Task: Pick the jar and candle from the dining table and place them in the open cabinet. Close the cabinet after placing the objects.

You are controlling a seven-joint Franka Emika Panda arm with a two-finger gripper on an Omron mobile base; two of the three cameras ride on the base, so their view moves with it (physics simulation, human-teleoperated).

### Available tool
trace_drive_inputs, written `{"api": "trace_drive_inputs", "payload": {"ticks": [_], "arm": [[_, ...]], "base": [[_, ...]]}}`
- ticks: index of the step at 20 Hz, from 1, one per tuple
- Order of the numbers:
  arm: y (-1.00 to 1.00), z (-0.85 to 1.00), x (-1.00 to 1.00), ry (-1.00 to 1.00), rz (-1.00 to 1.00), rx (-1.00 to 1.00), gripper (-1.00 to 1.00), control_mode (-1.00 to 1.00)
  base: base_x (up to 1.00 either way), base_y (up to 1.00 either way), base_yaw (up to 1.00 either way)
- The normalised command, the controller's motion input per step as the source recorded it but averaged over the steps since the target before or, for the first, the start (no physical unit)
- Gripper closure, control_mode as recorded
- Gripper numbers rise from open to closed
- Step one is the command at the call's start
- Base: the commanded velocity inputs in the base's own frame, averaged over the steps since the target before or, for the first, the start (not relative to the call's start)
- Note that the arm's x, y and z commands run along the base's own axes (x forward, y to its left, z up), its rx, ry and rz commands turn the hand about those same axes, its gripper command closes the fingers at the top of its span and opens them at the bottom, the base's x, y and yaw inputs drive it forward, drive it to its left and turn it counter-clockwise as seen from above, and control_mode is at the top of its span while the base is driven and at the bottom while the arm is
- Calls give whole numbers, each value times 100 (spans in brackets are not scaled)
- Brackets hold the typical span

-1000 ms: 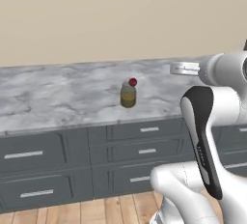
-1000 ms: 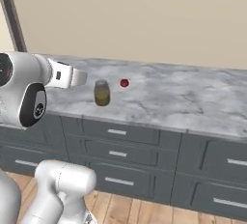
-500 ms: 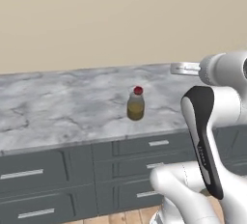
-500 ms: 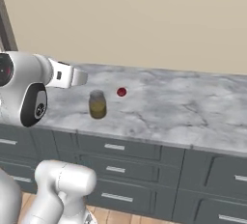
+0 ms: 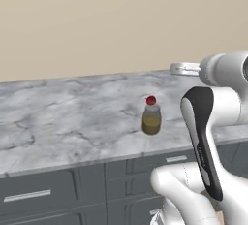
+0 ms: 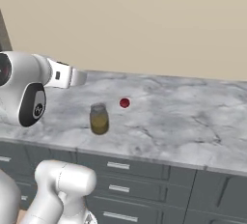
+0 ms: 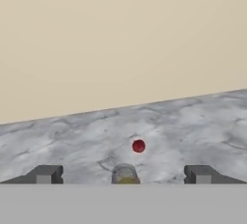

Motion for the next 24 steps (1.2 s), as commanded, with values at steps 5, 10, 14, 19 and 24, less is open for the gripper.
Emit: {"api": "trace_drive_inputs", "payload": {"ticks": [5, 10, 14, 19, 24], "arm": [[0, 0, 0, 0, 0, 0, -100, 100], [0, 0, 0, 0, 0, 0, -100, 100], [0, 0, 0, 0, 0, 0, -100, 100], [0, 0, 0, 0, 0, 0, -100, 100], [0, 0, -14, 2, -4, -1, -100, -100]], "base": [[63, 9, 0], [57, 5, 0], [62, 7, 0], [6, 3, 0], [-2, 0, 0]]}}
